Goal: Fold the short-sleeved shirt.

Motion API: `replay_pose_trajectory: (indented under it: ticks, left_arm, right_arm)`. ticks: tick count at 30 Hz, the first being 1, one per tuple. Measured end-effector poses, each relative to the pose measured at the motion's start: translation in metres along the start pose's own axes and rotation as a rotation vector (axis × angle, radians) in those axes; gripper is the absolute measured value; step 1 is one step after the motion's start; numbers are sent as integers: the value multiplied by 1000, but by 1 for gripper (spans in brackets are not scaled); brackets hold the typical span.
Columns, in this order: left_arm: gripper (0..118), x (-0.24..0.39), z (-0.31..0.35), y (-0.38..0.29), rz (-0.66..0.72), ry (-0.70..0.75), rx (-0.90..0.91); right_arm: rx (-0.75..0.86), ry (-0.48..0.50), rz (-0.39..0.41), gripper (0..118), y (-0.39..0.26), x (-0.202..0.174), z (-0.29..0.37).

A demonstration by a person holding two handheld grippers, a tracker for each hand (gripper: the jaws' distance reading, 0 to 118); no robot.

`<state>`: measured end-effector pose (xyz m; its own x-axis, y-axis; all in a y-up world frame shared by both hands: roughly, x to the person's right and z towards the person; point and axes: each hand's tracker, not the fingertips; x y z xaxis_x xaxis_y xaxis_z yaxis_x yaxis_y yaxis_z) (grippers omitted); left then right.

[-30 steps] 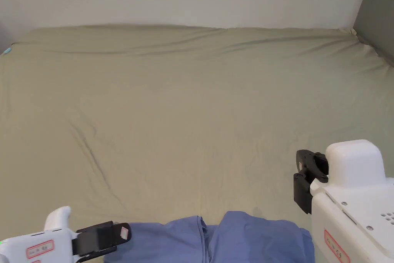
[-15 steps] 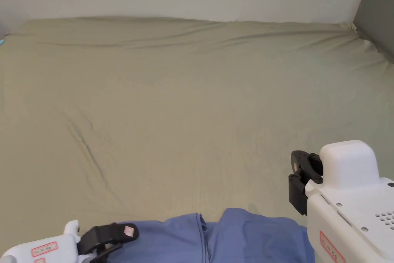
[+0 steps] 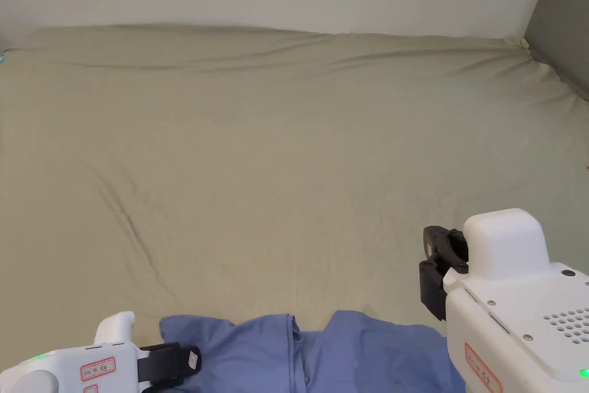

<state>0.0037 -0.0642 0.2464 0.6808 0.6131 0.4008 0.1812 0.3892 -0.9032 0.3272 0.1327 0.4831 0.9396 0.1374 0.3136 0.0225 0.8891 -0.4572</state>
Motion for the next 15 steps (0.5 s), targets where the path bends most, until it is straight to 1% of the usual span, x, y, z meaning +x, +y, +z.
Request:
replay_pose_trajectory:
  ticks: [2, 5, 8, 10, 12, 15]
  left_arm:
    - [18, 0, 6, 5, -12, 25, 10]
    - [18, -8, 19, 11, -33, 102, 46]
    - [18, -24, 39, 18, -11, 155, 78]
    - [18, -30, 56, 22, -27, 249, 100]
    - [18, -35, 76, 28, -82, 368, 124]
    - [18, -30, 106, 37, -125, 545, 157]
  right_arm:
    - [1, -2, 5, 2, 0, -1, 1]
    - [2, -1, 7, 2, 1, -2, 2]
    - [2, 0, 11, 2, 1, -4, 2]
    - [1, 2, 14, 2, 1, -5, 1]
    - [2, 4, 13, 2, 1, -5, 0]
    - [1, 9, 12, 2, 2, -7, -3]
